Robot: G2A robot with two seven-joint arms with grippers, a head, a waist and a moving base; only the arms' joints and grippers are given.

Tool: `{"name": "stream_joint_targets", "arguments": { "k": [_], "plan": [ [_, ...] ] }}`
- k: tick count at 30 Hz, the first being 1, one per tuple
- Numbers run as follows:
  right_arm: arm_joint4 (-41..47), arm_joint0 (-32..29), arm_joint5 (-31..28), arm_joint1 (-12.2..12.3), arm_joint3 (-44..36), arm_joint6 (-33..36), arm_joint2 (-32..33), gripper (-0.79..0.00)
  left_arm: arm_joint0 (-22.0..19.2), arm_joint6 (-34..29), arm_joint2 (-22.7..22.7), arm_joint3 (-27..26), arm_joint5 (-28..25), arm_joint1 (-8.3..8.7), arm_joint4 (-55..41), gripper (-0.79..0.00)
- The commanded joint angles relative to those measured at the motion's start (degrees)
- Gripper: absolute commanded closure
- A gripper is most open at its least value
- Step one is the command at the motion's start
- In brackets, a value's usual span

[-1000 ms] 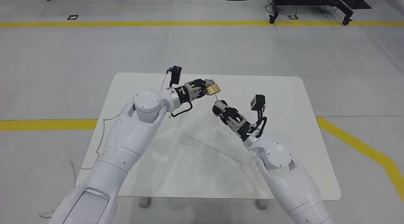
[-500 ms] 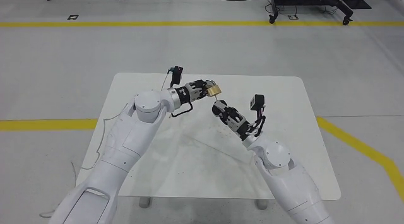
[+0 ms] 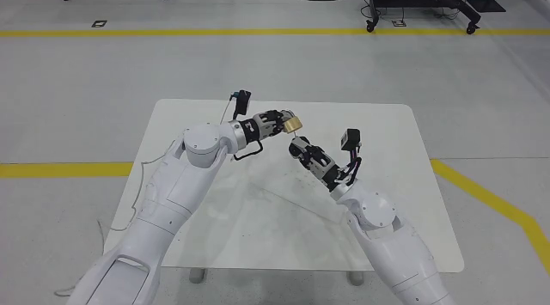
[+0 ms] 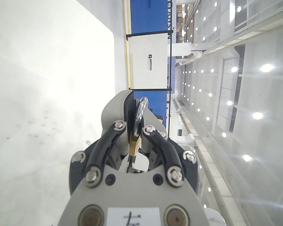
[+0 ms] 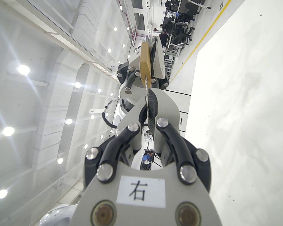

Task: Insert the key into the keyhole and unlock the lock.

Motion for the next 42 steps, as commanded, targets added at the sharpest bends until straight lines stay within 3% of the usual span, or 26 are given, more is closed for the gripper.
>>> {"name": "stream_joint_targets", "arguments": {
  "k": [1,27,29,30,31,42],
  "plan": [
    [0.0,0.0,0.0,0.0,0.0,0.1,0.0,0.000,0.0,-0.2,0.0,0.0,-0.1,0.00,0.1,0.000],
    [-5.6,0.0,0.2,0.3,-0.8,-2.6,0.9,0.000,-0.3,-3.3,1.2,-0.3,-2.6,-0.06,3.1,0.000],
    [-5.5,0.0,0.3,0.3,-0.9,-2.8,0.9,-0.354,-0.4,-3.3,1.2,-0.1,-2.5,-0.08,3.1,0.000],
    [-5.5,-0.1,0.4,0.3,-1.0,-3.0,1.0,-0.699,-0.4,-3.2,1.2,0.0,-2.3,-0.10,2.9,0.000],
    [-5.3,-0.2,0.3,0.3,-1.1,-3.1,1.1,-0.785,-0.4,-2.9,1.1,0.1,-2.1,-0.13,2.7,0.000],
    [-4.1,-1.5,-0.7,0.6,-2.1,-2.3,2.5,-0.785,-0.7,0.0,0.5,1.0,0.5,-0.50,0.8,0.000]
  ]
}}
